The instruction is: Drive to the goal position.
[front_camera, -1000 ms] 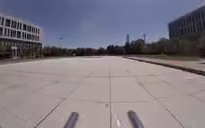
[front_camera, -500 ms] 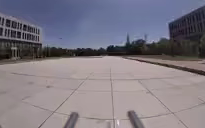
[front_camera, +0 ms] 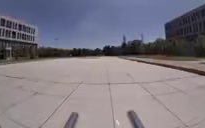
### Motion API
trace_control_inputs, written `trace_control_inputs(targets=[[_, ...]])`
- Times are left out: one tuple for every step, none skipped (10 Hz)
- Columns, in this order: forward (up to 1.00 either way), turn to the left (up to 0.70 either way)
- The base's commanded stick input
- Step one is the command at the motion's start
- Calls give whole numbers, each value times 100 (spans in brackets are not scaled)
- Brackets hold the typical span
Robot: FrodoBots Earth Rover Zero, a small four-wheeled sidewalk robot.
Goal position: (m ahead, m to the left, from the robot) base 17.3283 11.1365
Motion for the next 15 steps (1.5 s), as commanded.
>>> trace_control_inputs(targets=[[70,1],[70,-16],[70,-33],[70,-7],[70,1],[70,1],[70,1],[70,-24],[70,-6],[70,2],[70,1],[70,1],[70,1],[70,1],[70,1]])
